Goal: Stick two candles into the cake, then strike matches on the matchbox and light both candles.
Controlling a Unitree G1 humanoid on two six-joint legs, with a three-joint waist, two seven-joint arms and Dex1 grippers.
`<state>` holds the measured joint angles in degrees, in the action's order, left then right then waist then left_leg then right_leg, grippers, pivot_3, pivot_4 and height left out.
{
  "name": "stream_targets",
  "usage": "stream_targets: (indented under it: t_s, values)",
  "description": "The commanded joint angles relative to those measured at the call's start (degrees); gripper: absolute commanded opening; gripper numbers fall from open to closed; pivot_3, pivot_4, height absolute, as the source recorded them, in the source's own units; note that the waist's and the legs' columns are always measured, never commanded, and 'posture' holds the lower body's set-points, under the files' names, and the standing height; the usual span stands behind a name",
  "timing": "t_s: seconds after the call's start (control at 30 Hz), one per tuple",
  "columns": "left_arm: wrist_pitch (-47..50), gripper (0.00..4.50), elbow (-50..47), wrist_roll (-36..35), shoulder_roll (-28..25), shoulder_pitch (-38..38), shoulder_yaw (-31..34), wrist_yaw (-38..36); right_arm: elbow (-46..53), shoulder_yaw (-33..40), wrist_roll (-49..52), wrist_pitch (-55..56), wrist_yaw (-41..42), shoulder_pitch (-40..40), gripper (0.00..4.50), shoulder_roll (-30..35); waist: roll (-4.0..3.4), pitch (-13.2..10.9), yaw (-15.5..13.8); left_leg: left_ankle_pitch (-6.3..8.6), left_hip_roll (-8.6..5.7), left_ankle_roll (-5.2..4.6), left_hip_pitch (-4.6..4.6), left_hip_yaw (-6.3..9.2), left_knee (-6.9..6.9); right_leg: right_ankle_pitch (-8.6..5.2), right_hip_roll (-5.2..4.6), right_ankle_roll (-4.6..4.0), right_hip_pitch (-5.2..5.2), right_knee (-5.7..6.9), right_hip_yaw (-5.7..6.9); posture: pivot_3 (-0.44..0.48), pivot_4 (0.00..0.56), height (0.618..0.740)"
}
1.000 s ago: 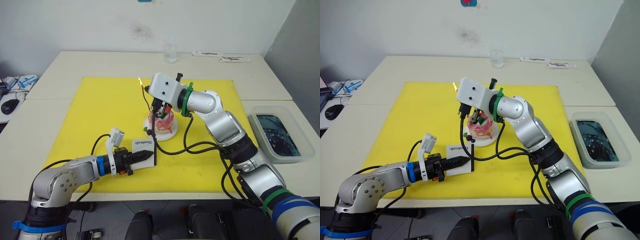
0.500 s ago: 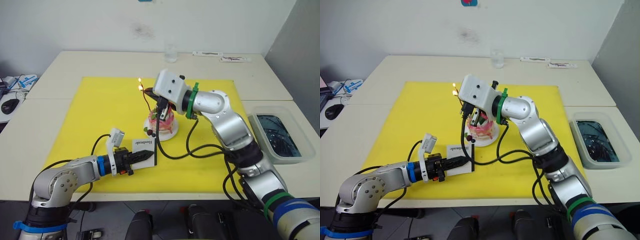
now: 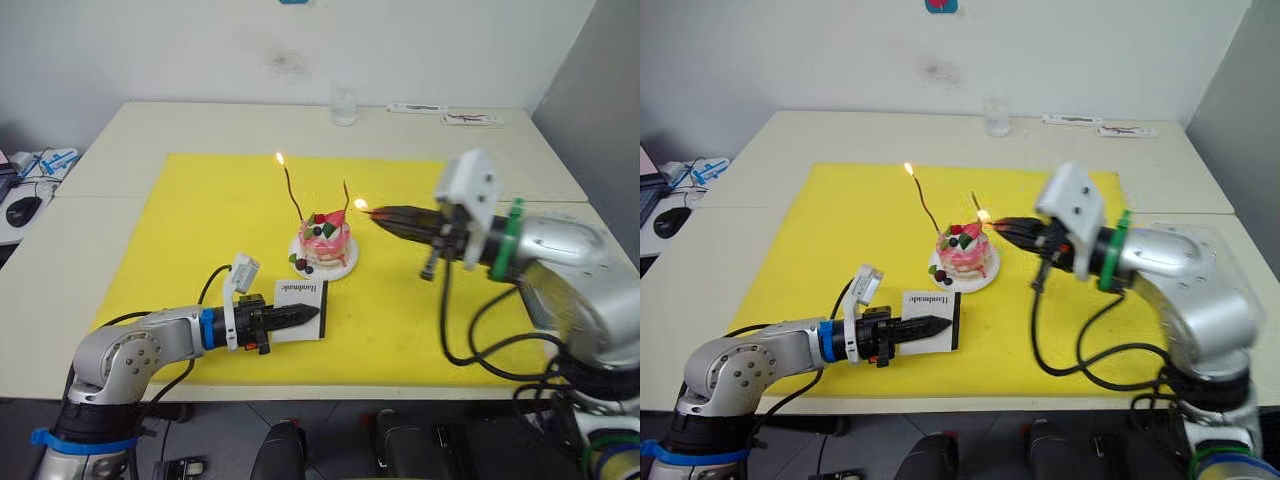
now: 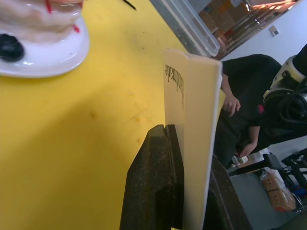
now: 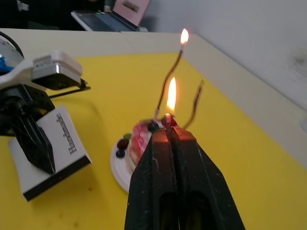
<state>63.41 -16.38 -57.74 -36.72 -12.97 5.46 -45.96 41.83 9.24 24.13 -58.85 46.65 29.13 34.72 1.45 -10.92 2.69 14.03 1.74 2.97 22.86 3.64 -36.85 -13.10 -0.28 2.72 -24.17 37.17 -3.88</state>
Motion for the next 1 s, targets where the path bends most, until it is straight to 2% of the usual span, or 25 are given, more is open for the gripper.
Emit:
stream_targets:
  t_s: [0.03, 0.13, 0.33, 0.5, 0.7, 0.83, 1.0]
  values:
    - [1.3, 0.00, -2.7, -3.3, 0.3, -1.3, 0.3, -0.9, 2.6, 11.6, 1.4, -0.8, -1.0, -5.9, 0.02, 4.4, 0.00, 0.0, -0.1, 0.00, 0.00, 0.00, 0.00, -0.02, 0.00, 0.00, 0.00, -0.01, 0.00, -0.02, -0.01, 0.000, 0.150, 0.740]
    - [1.7, 0.00, -2.7, -3.7, 0.6, -1.7, -0.4, -0.7, -0.6, 21.5, -1.6, 3.9, -1.1, -17.1, 0.02, 7.0, 0.02, 0.0, -0.5, 0.00, -0.01, 0.00, -0.01, -0.04, -0.01, -0.04, 0.00, -0.07, 0.02, -0.07, -0.02, 0.000, 0.150, 0.740]
    - [1.4, 0.00, -2.3, -3.6, 1.8, -2.5, -1.3, 0.5, -9.7, 27.7, -7.1, 14.6, -4.5, -31.4, 0.02, 6.7, 0.02, 0.0, -0.6, 0.00, -0.01, -0.01, -0.11, -0.24, -0.08, -0.05, 0.00, -0.07, 0.06, -0.07, -0.20, 0.000, 0.150, 0.740]
    - [1.5, 0.00, -2.9, -3.6, 2.5, -2.0, -1.4, 1.0, -15.5, 25.2, -10.9, 20.5, -9.5, -33.5, 0.02, 6.2, 0.01, 0.0, 0.1, -0.02, -0.01, -0.03, -0.16, -0.36, -0.14, -0.01, -0.01, -0.01, 0.06, -0.05, -0.31, 0.000, 0.150, 0.740]
    - [1.3, 0.00, -2.8, -3.6, 3.6, -2.3, -1.2, 2.5, -22.6, 20.8, -13.5, 22.0, -14.9, -29.5, 0.02, 6.5, 0.01, 0.0, 0.3, -0.02, -0.01, -0.04, -0.18, -0.37, -0.14, 0.00, 0.00, -0.01, 0.09, -0.04, -0.34, 0.000, 0.150, 0.740]
    - [1.0, 0.00, -3.1, -3.4, 3.6, -1.7, -0.9, 3.1, -24.9, 19.6, -14.7, 22.7, -16.9, -27.4, 0.96, 7.4, -0.01, 0.0, 0.2, -0.02, -0.02, -0.03, -0.14, -0.35, -0.07, -0.01, 0.00, -0.04, 0.07, -0.04, -0.32, 0.000, 0.150, 0.740]
    - [0.5, 0.00, -3.5, -3.4, 3.5, -0.8, -0.4, 3.8, -25.4, 19.6, -14.6, 24.4, -18.0, -26.6, 2.76, 7.7, -0.01, 0.0, 0.2, -0.02, -0.02, -0.03, -0.09, -0.34, -0.07, -0.01, -0.01, -0.03, 0.06, -0.07, -0.32, 0.000, 0.150, 0.740]
